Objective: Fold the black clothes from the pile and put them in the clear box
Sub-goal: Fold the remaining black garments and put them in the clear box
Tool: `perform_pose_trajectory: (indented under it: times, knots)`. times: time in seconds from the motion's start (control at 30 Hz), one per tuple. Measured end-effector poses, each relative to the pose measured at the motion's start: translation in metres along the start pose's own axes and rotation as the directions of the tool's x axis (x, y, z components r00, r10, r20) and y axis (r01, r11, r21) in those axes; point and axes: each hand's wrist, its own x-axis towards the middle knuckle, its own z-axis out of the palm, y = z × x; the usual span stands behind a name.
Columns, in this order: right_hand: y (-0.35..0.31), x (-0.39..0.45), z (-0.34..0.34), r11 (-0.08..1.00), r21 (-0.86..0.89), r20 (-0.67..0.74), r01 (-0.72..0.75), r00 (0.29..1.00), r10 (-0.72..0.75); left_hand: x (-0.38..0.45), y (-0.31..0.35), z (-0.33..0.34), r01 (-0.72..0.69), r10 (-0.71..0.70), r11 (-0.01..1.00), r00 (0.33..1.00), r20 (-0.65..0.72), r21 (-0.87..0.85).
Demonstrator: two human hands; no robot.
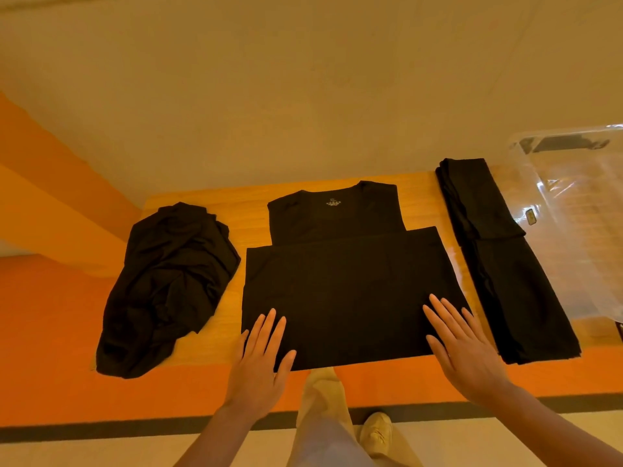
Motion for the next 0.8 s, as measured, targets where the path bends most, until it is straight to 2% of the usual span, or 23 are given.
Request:
perform_pose_trajectory:
  times: [0.17, 0.27, 0.4, 0.6, 0.8]
  knots:
    - [-0.007, 0.037, -0.012, 0.995, 0.096, -0.043, 0.024, 0.999, -0.020, 0.039, 0.005, -0.017, 0.010, -0.017, 0.997, 0.996, -0.089, -0.074]
    - [-0.005, 0.077, -0.025, 0.993, 0.121, -0.065, -0.006, 0.998, 0.014, 0.080, 0.004, -0.034, 0.064, -0.078, 0.991, 0.990, -0.121, -0.113]
    - [0.015, 0.135, -0.047, 0.996, 0.059, -0.029, -0.073, 0.997, 0.075, 0.137, -0.018, -0.057, 0.131, -0.133, 0.991, 0.984, -0.118, -0.024]
    - [0.034, 0.183, -0.076, 0.992, -0.048, 0.130, -0.115, 0.984, 0.121, 0.179, -0.042, -0.078, 0.097, -0.094, 0.994, 0.994, -0.056, 0.049]
    - [0.025, 0.195, -0.076, 1.000, -0.023, 0.095, -0.022, 0.995, 0.024, 0.197, -0.045, -0.085, -0.004, 0.000, 0.999, 0.997, -0.075, -0.047]
